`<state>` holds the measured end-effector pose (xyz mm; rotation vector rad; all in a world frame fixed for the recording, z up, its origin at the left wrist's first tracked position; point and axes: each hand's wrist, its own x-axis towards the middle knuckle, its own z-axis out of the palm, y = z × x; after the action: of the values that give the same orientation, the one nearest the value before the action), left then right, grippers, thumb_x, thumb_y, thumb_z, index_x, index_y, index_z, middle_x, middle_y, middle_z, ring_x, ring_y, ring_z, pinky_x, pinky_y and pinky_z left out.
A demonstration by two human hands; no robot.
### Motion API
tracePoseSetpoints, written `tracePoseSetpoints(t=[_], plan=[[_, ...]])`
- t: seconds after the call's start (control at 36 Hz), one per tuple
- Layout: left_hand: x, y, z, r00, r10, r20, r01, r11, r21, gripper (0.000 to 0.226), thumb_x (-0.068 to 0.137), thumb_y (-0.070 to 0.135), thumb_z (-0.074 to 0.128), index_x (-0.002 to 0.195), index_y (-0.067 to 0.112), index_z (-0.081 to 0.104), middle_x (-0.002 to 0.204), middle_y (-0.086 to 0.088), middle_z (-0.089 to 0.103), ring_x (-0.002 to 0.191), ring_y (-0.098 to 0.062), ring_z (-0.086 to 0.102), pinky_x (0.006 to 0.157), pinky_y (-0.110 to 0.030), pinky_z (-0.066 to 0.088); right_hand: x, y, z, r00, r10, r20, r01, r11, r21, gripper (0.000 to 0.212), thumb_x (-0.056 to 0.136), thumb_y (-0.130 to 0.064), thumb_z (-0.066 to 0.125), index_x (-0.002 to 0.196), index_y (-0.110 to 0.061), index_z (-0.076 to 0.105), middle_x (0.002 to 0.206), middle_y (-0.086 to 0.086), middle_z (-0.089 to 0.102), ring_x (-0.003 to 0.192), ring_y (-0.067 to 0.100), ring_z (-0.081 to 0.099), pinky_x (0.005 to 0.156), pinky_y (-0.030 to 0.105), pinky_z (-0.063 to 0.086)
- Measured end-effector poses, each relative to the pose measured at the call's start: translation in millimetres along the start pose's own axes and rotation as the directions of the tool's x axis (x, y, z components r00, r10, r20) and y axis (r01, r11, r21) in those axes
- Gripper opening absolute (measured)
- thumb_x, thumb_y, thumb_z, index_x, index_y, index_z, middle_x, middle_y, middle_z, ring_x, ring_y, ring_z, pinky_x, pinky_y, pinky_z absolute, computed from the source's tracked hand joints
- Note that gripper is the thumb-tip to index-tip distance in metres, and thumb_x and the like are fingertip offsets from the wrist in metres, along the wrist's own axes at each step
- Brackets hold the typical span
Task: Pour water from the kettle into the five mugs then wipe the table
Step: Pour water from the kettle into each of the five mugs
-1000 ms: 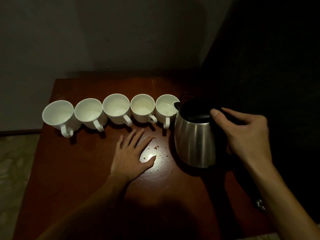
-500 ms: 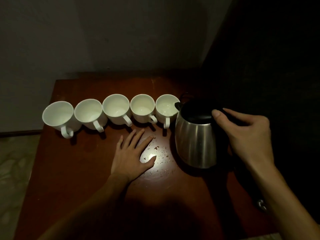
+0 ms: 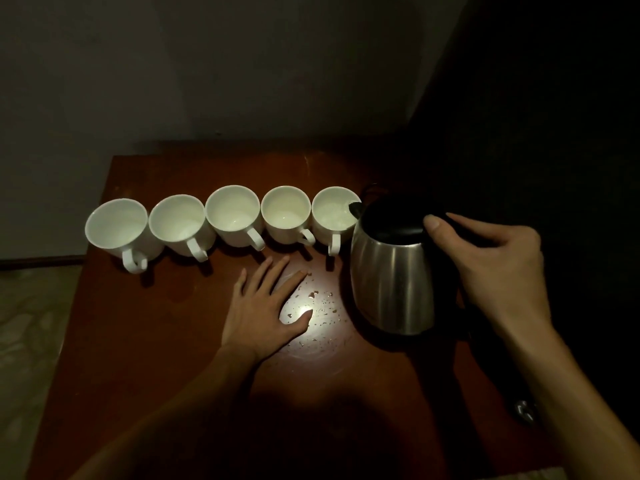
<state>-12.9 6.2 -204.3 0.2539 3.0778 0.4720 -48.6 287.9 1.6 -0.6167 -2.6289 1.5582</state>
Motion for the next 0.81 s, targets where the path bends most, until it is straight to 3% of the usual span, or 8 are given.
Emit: tracePoseSetpoints(t=[0.36, 0.5, 0.81], plan=[[0.4, 0.4, -1.4, 1.0, -0.002, 0.014, 0.002, 1.0, 0.007, 0.075, 0.09, 0.077, 0.04, 0.158, 0.048, 0.028, 0.171, 0.007, 0.016, 0.159, -0.018, 0.008, 0.125, -0.053, 0.003, -2.1, -2.3, -1.3, 1.0, -0.024, -0.002, 0.024, 1.0, 0.011, 0.088, 0.063, -0.075, 0.075, 0.134, -0.023, 0.078, 0.121, -0.005, 0.079, 0.114, 0.008, 0.073, 0.101, 0.042, 0.063], [0.5, -0.6, -0.3, 1.0, 0.003, 0.008, -0.003, 1.0, 0.003, 0.075, 0.09, 0.077, 0.041, 0.158, 0.048, 0.027, 0.171, 0.007, 0.017, 0.158, -0.018, 0.008, 0.125, -0.055, 0.005, 2.1, 0.7, 0.4, 1.0, 0.001, -0.018, -0.001, 1.0, -0.004, 0.068, 0.079, -0.063, 0.085, 0.134, -0.023, 0.078, 0.122, -0.004, 0.08, 0.115, 0.01, 0.074, 0.101, 0.042, 0.063], [0.0, 0.5, -2.3, 1.0, -0.002, 0.017, 0.001, 1.0, 0.008, 0.076, 0.09, 0.078, 0.038, 0.158, 0.047, 0.027, 0.171, 0.008, 0.015, 0.159, -0.018, 0.007, 0.126, -0.055, 0.005, 2.7, -1.0, -0.6, 1.0, 0.0, -0.002, 0.0, 1.0, -0.018, 0.067, 0.078, -0.064, 0.084, 0.133, -0.025, 0.079, 0.121, -0.006, 0.08, 0.113, 0.008, 0.074, 0.1, 0.04, 0.063]])
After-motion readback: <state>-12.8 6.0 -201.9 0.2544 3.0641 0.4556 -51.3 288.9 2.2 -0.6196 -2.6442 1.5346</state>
